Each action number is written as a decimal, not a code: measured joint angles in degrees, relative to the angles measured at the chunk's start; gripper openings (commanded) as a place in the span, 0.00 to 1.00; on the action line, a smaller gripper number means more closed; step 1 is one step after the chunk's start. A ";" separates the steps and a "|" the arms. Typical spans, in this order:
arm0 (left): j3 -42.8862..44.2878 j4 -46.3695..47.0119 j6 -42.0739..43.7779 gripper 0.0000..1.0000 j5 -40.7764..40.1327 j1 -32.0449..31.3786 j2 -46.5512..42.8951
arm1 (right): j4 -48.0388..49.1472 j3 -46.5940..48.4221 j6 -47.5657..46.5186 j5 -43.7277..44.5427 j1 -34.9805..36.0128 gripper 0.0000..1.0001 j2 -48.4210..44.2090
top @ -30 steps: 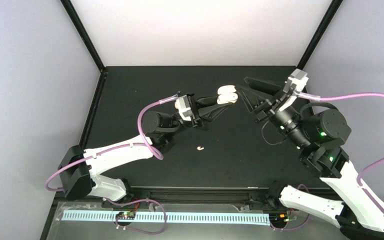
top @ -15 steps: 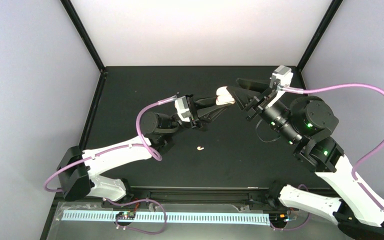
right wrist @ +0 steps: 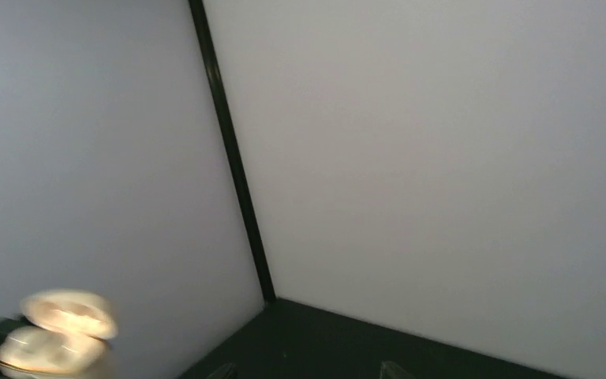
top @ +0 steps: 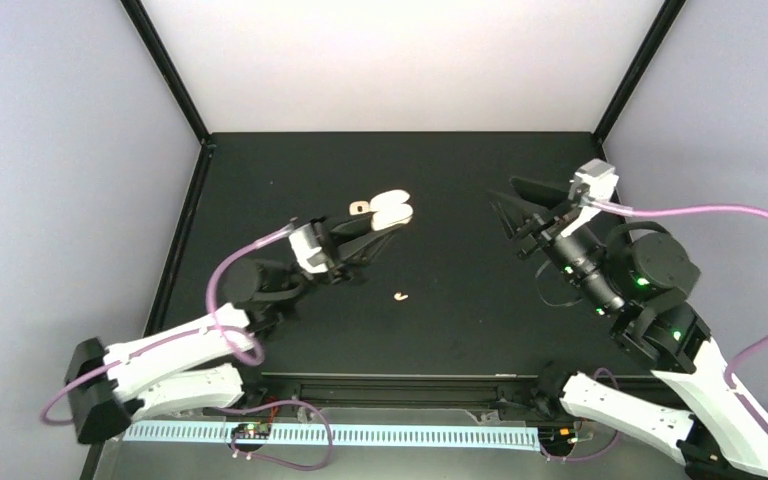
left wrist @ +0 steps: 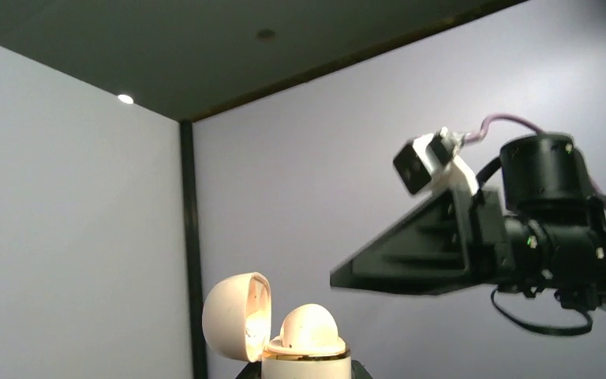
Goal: Insert the wireless bluetooth earbuds into the charging case
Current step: Place the earbud in the charging case, then pick up the earbud from the center of the board.
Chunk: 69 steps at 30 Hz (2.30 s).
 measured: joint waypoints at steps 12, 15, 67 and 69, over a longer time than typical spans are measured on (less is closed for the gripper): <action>-16.44 -18.75 4.44 0.02 -4.72 0.15 -35.95 | -8.76 -8.76 4.85 -7.91 -0.07 0.43 25.73; -17.90 -22.12 4.50 0.02 -4.94 0.15 -39.89 | -11.30 -8.61 4.24 -12.48 -0.04 0.44 36.85; -22.27 -34.29 4.24 0.02 -4.98 0.15 -50.21 | 0.87 -17.75 11.45 -7.17 0.79 0.25 57.61; -22.27 -34.32 4.09 0.01 -5.09 0.15 -50.47 | 0.72 -17.75 11.52 -6.47 1.18 0.25 57.61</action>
